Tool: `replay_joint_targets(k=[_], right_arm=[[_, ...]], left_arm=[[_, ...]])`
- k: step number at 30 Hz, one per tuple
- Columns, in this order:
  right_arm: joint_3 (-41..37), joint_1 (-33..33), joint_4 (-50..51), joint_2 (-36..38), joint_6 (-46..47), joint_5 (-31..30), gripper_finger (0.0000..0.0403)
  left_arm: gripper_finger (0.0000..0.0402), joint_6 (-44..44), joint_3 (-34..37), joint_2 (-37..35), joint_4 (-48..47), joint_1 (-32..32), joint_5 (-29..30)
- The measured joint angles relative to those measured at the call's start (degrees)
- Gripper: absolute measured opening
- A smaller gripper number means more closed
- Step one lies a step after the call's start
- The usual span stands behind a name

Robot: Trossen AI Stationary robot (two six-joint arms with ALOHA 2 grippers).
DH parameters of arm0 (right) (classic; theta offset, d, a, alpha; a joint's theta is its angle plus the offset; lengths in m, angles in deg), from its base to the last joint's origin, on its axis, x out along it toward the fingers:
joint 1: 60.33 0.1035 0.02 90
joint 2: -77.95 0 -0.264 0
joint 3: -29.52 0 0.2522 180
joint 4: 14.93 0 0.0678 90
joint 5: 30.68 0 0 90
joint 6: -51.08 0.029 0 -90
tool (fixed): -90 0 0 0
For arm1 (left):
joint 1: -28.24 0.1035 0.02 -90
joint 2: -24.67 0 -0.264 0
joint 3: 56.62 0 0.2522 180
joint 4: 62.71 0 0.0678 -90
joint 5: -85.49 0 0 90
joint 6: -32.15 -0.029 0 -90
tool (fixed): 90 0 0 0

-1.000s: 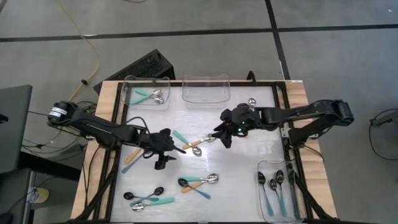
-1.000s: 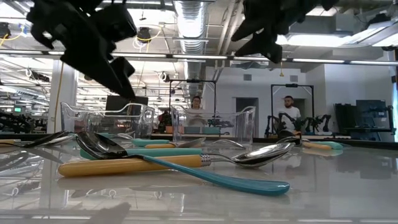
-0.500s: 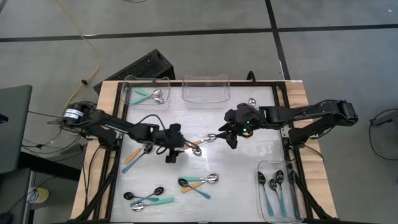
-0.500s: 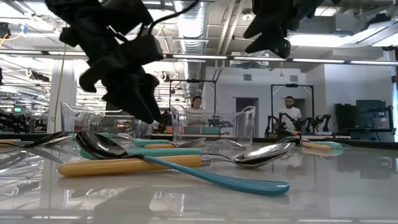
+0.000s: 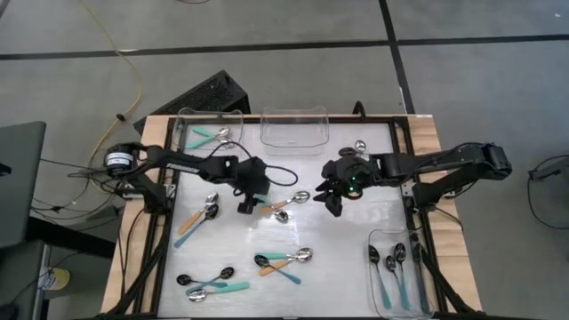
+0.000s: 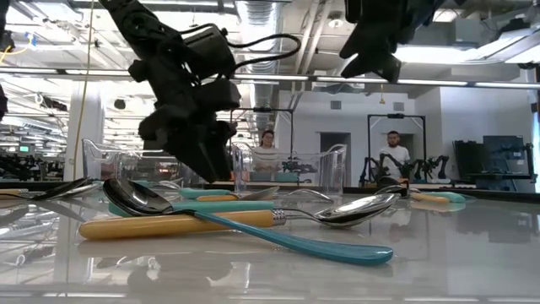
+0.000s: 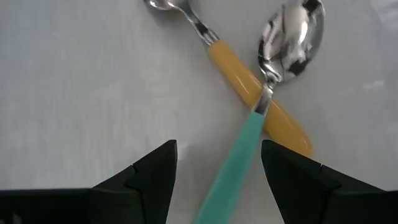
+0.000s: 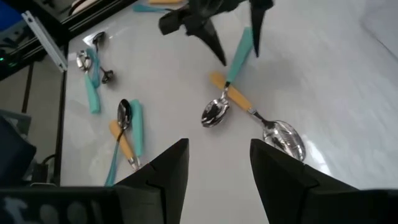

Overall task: Sort silverware by color (type)
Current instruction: Put the green spoon into the top left transparent bin

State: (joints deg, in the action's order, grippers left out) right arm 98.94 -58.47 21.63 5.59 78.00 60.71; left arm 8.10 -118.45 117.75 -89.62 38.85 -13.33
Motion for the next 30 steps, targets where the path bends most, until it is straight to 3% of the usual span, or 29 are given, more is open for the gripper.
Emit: replay_joint_targets(k=[14, 18, 23, 30], right_arm=[[0.0, 0.0, 0.1, 0.1, 2.0, -0.1, 0.0193], [0.0, -0.1, -0.4, 0.1, 2.4, -0.1, 0.0193], [0.0, -0.1, -1.4, 0.1, 3.1, -0.3, 0.0193], [0.0, -0.1, -1.8, 0.1, 4.3, -1.5, 0.0193]], left_arm=[[0.021, -6.4, -0.3, 5.2, -3.5, -0.2, -0.4], [0.0155, -6.9, -0.3, 4.9, -3.7, -0.2, 0.8], [0.004, -6.8, -1.7, 4.3, -6.8, 0.5, 1.7], [0.0035, -7.4, -9.7, -3.5, -19.7, 1.9, 6.3]])
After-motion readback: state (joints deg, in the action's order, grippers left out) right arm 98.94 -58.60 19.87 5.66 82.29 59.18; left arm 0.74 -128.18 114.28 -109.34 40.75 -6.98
